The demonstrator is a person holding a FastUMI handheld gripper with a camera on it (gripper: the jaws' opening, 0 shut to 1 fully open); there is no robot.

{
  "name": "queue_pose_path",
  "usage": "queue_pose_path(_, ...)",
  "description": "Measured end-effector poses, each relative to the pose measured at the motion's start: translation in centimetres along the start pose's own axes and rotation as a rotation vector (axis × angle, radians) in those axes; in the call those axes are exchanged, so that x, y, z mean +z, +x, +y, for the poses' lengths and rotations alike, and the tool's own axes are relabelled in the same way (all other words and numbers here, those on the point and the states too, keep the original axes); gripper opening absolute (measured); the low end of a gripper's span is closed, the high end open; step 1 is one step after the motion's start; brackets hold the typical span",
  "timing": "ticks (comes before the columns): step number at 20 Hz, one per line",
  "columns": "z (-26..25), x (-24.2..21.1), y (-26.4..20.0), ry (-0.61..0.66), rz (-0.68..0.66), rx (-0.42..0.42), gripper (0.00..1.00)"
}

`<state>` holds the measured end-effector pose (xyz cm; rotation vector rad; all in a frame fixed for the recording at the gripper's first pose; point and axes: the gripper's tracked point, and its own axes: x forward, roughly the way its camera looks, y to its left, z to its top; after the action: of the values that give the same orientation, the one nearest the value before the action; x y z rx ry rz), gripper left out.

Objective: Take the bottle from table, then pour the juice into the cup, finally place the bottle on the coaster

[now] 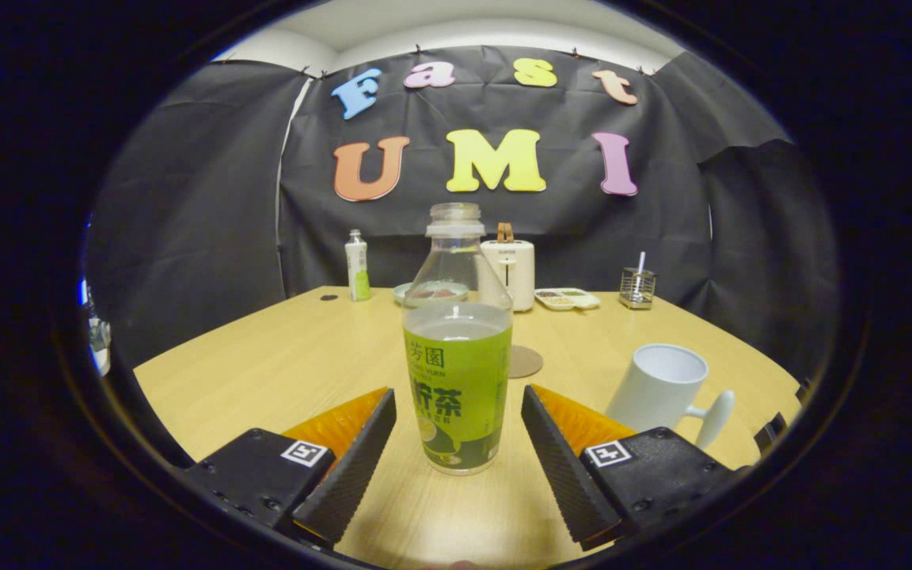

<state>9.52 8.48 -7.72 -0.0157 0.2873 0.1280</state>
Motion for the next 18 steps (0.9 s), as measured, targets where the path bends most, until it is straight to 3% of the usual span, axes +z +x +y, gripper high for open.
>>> queue_pose_path(8, -0.1, -1.0, 1.5, 0.031, 0.061, -0.008, 0.96)
queue_pose_path(12, 0.4, -1.0, 1.9, 0.034, 0.067, 0.000, 0.86)
queue_pose_path(18, 0.8, -0.1, 0.9, 0.157, 0.064, 0.113, 0.79)
